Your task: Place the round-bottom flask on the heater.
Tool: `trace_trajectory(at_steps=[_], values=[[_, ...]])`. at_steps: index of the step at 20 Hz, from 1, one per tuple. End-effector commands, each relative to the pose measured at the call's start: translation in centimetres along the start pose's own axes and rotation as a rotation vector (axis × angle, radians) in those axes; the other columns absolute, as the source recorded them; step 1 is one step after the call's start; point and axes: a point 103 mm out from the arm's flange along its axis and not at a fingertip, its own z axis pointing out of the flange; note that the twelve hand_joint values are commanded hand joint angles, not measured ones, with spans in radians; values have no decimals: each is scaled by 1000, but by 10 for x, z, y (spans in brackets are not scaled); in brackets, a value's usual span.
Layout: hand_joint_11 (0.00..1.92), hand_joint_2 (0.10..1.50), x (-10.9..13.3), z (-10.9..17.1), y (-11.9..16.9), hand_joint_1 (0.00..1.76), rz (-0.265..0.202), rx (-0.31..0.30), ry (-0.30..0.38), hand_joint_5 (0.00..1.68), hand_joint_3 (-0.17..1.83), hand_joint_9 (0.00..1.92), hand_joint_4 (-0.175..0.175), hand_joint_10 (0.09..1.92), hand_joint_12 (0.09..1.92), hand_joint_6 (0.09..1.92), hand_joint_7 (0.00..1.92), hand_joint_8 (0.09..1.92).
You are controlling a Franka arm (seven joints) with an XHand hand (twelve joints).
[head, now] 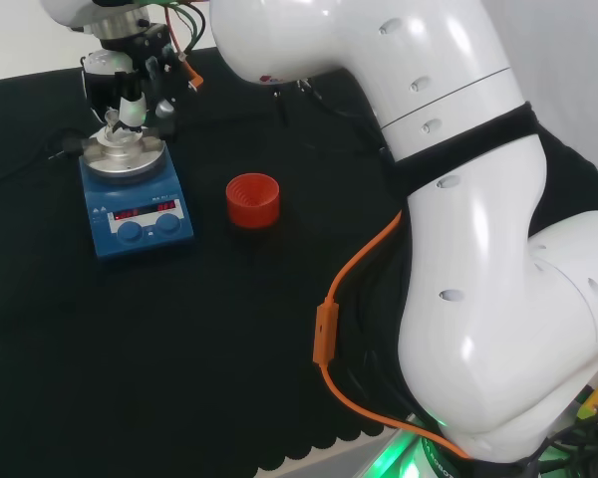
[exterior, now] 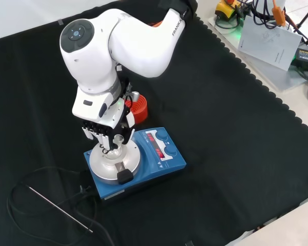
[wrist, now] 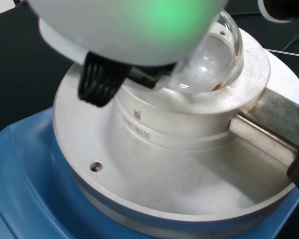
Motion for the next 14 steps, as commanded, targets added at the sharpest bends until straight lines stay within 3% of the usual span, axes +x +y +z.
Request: trace_trajectory(at_steps=[1,14], values=[[1433,410,-3,-1,-1,1339,4,-7,9,1245,1077,1682,-175,554,952,750,1450,776],[1428,411,-4,-1,-2,1339,5,-8,-1,1244,1076,1682,-175,554,953,751,1449,776]])
